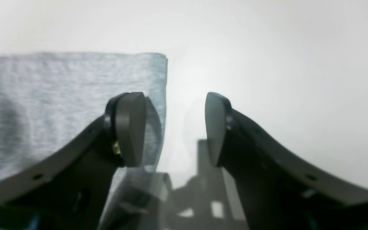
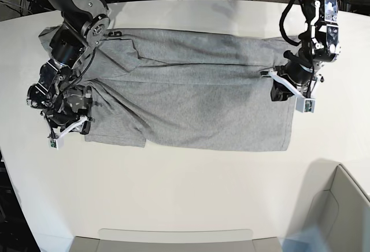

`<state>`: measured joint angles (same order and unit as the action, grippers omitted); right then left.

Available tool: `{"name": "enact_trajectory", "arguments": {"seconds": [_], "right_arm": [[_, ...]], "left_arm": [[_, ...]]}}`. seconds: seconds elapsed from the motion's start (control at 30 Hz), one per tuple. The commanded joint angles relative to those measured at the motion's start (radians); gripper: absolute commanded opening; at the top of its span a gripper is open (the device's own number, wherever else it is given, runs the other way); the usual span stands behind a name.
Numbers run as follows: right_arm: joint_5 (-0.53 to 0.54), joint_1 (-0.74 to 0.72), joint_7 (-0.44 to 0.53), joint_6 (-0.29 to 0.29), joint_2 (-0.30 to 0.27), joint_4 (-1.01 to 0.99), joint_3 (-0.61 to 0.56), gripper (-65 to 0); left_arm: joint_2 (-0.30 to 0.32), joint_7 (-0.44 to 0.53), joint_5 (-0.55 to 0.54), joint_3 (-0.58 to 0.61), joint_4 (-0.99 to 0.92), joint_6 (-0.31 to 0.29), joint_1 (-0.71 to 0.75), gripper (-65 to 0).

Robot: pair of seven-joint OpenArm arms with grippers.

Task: Fold the T-shirt properly
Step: 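Move the right gripper to the hem corner and grasp it, then move the left gripper to the other hem corner and grasp it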

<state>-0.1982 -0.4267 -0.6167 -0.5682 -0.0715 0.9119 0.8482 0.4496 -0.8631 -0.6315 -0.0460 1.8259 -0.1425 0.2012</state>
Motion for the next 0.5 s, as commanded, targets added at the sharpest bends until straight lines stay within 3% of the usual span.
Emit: {"name": "enact_trajectory", "arguments": {"seconds": [0.0,0.17,0.33,0.47], "right_arm": [[-0.002,-0.013,-0.033,0.001,-0.001,0.0,-0.005,-34.9],[-0.002,-0.01,-0.033,0.001,0.035,-0.001,-0.097,-34.9],[0.003,0.007,-0.033,0.001,0.042,-0.001,-0.163,-34.9],[0.001,0.01,-0.033,0.001,0.04,-0.001,-0.169,-34.9]], "left_arm": [[0.012,0.021,-0.008,-0.01,0.007,-0.001,-0.016,-51.1],[0.013,0.021,-0.008,-0.032,-0.108,-0.003,-0.119,-42.9],[0.013,0.021,-0.008,-0.079,-0.269,-0.006,-0.277,-41.7],[0.038,0.021,-0.008,-0.067,-0.516,-0.007,-0.455,-36.9]]}}
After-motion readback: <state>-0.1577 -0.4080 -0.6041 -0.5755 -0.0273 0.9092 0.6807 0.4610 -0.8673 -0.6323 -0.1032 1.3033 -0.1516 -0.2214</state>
